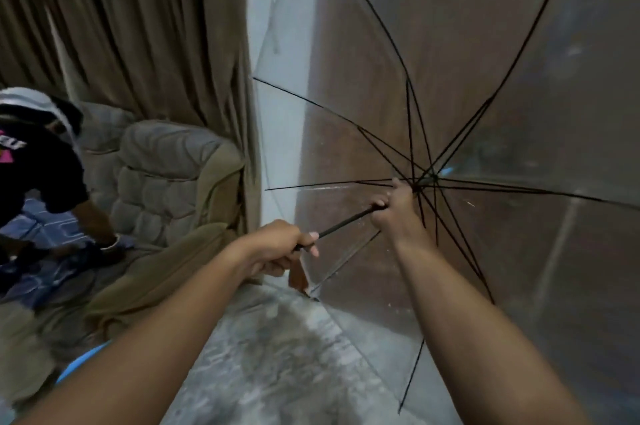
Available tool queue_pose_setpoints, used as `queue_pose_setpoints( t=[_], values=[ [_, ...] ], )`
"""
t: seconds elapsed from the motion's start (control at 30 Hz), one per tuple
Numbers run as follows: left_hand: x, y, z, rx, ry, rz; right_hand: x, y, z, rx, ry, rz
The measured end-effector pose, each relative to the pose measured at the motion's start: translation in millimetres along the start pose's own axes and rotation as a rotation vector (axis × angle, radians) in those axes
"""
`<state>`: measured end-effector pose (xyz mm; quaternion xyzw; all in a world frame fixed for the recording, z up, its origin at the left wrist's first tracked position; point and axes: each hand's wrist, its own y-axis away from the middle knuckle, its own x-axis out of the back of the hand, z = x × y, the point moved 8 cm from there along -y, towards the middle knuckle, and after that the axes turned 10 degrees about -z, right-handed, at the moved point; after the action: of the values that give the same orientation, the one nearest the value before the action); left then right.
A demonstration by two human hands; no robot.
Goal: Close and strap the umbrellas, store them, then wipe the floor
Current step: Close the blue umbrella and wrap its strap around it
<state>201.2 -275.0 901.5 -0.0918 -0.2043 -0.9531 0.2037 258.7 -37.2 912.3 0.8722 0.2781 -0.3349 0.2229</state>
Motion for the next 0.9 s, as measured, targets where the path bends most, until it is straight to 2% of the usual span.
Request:
queue_pose_setpoints(
  t=[0.17,0.27,0.37,0.53,0.63,0.7,0.73,0.8,0.9],
  values=[
    [-50,-2,15,-0.035,0.016,-0.138,24,70,-6,0.045,-0.074,-0.028],
    [-94,0,27,-0.047,0.068,-0.238,34,104,-4,0.058,-0.142,-0.101],
    [-135,7,29,-0.095,0.04,-0.351,63,135,-23,0.107,-0.108,-0.014],
    [-190,31,47,-0.247,-0.063,-0.496,107,182,-88,0.236,-0.035,0.141],
    [-203,57,45,-0.193,-0.065,-0.682,120,215,-150,0.279,0.024,0.169],
    [-211,72,42,-0.148,0.032,-0.813,125,234,-193,0.328,0.009,0.187],
    [-217,77,46,-0.166,0.103,-0.825,127,241,-211,0.356,-0.004,0.19],
    [-229,81,61,-0.229,0.189,-0.734,130,251,-238,0.406,-0.016,0.195],
    [-252,87,85,-0.307,0.18,-0.641,132,267,-264,0.453,-0.023,0.165]
  ],
)
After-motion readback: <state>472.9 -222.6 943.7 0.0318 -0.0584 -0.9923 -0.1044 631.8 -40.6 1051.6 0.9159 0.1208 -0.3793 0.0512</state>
